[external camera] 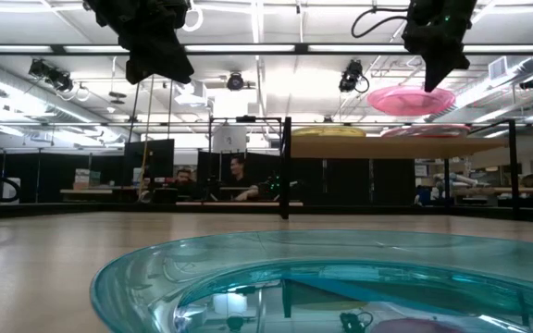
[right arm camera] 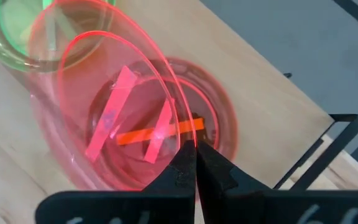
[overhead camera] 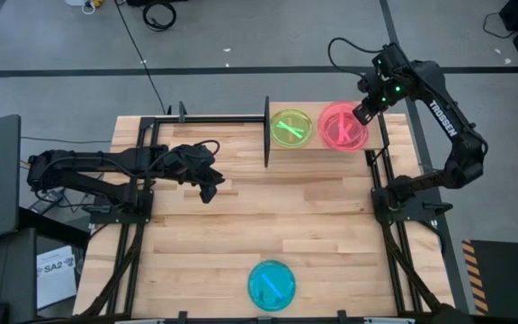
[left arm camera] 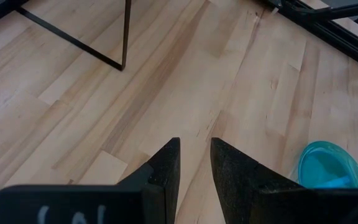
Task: Place and stack plates onto a shelf
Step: Stack the pink plate on top of the pink plate on the shelf
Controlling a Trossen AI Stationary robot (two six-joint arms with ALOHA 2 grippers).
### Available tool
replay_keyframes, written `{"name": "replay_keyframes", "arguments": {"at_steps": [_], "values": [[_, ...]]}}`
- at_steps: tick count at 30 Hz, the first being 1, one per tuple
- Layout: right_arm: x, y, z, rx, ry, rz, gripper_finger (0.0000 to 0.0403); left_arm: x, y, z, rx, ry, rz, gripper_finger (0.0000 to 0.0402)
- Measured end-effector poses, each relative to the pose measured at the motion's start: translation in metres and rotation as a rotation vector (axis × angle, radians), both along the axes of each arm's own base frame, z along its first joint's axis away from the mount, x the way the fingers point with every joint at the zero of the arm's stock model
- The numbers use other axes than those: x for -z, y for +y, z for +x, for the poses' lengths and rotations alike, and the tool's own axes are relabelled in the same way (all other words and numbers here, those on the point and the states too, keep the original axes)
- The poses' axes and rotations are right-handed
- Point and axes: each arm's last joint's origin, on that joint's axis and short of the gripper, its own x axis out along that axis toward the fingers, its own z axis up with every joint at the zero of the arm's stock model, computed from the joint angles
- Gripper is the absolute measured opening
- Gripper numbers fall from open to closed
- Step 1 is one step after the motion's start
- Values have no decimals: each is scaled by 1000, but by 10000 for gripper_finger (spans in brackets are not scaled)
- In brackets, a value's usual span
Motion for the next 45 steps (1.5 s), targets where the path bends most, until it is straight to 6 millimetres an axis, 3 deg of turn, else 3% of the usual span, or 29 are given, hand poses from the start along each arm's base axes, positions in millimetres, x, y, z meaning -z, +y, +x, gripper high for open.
{"name": "replay_keyframes", "arguments": {"at_steps": [19, 45], "values": [[12, 0, 10, 11, 158, -74, 7, 0, 0, 0, 0, 1, 0, 96], [12, -1, 10, 16, 162, -90, 30, 0, 0, 0, 0, 0, 0, 96]]}}
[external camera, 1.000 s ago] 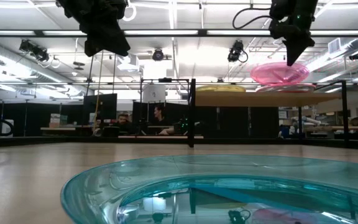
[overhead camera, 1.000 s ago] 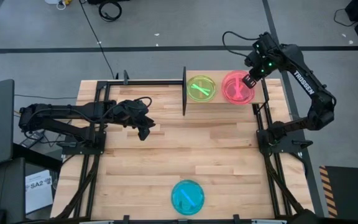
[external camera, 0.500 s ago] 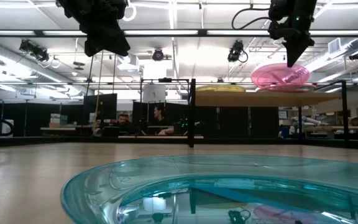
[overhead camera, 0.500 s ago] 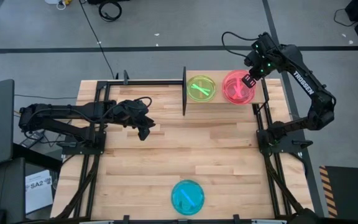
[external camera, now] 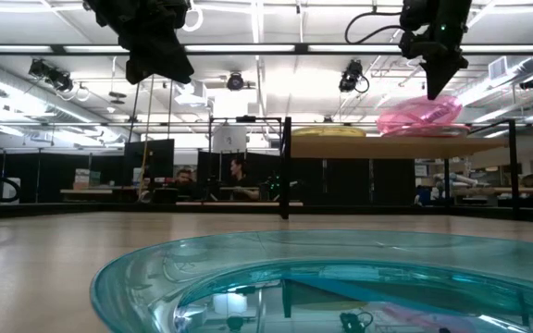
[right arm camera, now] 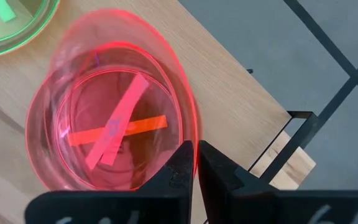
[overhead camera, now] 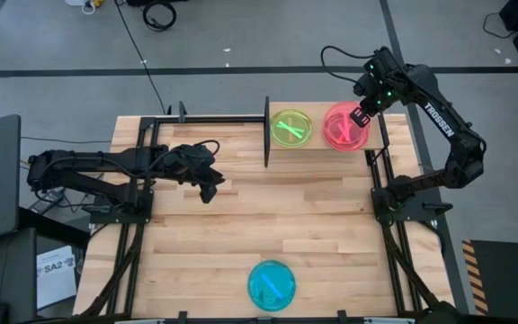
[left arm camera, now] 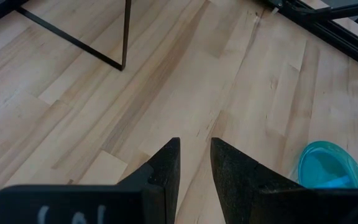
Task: Place and stack plates onto a shelf
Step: Stack the pink plate on top of the pink plate on the shelf, then stack the blue plate on top of the green plate on the shelf
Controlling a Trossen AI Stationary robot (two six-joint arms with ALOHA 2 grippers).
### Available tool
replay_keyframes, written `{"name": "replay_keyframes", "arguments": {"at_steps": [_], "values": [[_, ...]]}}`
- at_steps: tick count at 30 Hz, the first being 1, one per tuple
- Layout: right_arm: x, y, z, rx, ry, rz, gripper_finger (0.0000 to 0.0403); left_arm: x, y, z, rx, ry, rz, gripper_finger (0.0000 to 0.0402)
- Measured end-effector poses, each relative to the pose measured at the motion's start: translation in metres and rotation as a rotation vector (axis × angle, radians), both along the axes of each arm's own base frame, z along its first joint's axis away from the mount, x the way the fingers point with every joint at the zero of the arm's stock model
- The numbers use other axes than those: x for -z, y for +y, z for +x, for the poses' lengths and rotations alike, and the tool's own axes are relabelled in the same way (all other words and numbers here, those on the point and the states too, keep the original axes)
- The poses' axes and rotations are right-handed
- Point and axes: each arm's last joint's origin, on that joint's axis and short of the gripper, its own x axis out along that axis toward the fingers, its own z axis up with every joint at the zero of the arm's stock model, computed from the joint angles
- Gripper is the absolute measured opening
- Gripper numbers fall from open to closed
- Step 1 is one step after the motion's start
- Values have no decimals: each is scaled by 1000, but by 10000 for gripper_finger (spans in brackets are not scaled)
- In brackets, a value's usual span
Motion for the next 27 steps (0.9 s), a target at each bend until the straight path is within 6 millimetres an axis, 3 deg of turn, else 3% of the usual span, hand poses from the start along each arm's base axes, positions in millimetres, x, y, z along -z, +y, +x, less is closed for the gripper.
{"name": "replay_keyframes", "arguments": {"at_steps": [27], "values": [[0, 0, 0, 0, -1, -1, 139, 0, 0, 0, 0, 0, -1, 96]]}}
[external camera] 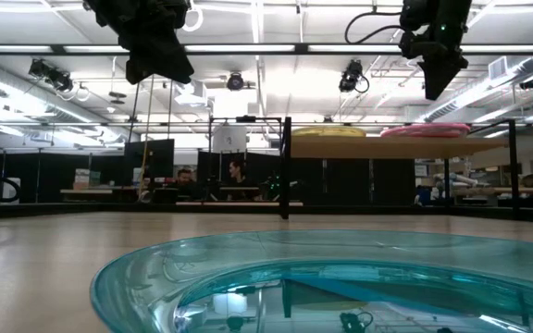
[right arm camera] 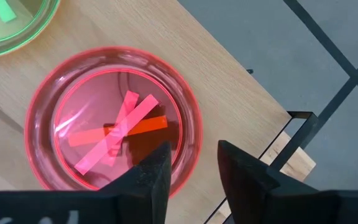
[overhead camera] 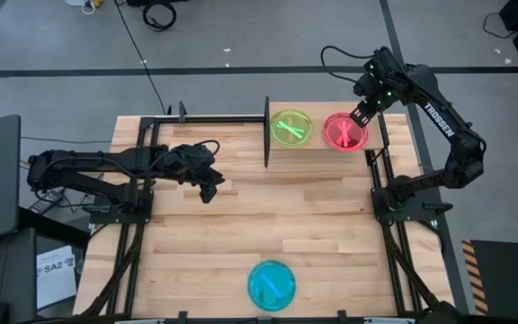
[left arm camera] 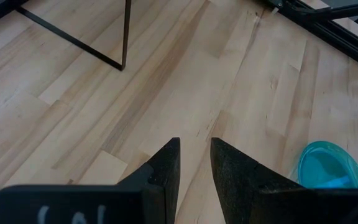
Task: Place and stack plates onto a shelf
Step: Stack the blue plate on top of the green plate on the shelf
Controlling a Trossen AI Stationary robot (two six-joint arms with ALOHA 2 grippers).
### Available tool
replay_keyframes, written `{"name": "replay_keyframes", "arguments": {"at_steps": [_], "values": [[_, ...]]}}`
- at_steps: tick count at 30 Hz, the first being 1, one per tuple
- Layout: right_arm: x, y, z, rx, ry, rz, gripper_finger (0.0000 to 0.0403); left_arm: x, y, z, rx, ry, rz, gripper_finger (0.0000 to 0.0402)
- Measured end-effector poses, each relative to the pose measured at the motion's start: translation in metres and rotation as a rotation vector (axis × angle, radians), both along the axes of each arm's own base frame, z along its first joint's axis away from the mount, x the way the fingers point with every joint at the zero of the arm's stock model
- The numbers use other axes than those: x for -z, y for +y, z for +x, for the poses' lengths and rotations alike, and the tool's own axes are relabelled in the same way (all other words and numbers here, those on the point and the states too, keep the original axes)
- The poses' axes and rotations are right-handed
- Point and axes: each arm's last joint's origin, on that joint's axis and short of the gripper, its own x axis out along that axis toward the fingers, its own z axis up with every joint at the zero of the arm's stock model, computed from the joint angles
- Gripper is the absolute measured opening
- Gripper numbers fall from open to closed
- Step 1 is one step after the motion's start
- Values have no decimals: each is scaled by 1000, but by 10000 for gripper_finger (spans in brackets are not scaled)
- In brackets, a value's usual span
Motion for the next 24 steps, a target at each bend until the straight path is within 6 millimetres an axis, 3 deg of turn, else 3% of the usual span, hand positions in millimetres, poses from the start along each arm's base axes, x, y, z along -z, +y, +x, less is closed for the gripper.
{"name": "replay_keyframes", "arguments": {"at_steps": [14, 24], "values": [[0, 0, 0, 0, -1, 1, 139, 0, -3, 1, -16, -5, -37, 96], [0, 0, 1, -7, -14, 8, 138, 22, -40, 25, 74, 46, -108, 96]]}}
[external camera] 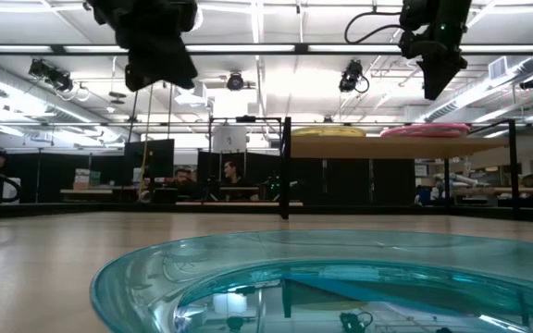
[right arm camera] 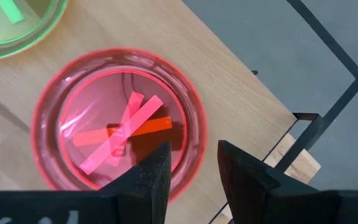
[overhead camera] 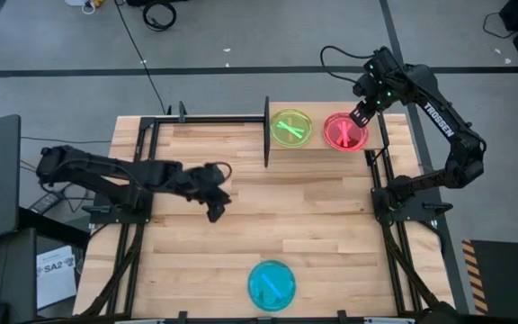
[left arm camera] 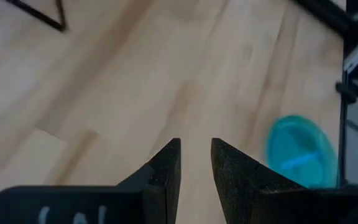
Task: Place and stack plates onto a shelf
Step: Stack the blue plate on top of the green plate on the shelf
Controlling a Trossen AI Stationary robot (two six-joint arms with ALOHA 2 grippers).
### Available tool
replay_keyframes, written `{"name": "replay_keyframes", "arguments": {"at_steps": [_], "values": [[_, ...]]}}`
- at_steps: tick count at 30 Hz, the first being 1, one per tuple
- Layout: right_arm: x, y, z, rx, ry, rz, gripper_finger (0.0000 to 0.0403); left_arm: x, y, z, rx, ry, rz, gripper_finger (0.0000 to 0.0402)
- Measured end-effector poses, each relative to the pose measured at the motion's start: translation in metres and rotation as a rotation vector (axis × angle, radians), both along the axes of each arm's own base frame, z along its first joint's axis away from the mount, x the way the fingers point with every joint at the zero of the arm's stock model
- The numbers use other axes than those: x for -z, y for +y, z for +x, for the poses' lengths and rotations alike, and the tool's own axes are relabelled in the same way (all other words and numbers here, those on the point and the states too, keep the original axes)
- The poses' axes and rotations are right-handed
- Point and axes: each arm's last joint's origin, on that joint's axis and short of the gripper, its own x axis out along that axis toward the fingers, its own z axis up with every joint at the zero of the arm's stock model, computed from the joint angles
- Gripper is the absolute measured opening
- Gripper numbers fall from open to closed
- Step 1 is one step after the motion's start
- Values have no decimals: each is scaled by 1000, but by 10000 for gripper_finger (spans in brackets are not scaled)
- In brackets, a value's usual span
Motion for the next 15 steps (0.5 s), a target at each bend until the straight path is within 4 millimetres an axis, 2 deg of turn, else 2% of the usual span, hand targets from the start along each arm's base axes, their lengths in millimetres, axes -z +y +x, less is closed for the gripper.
{"name": "replay_keyframes", "arguments": {"at_steps": [15], "values": [[0, 0, 2, 50, -36, 11, 138, 50, -56, 45, 161, 18, -100, 96]]}}
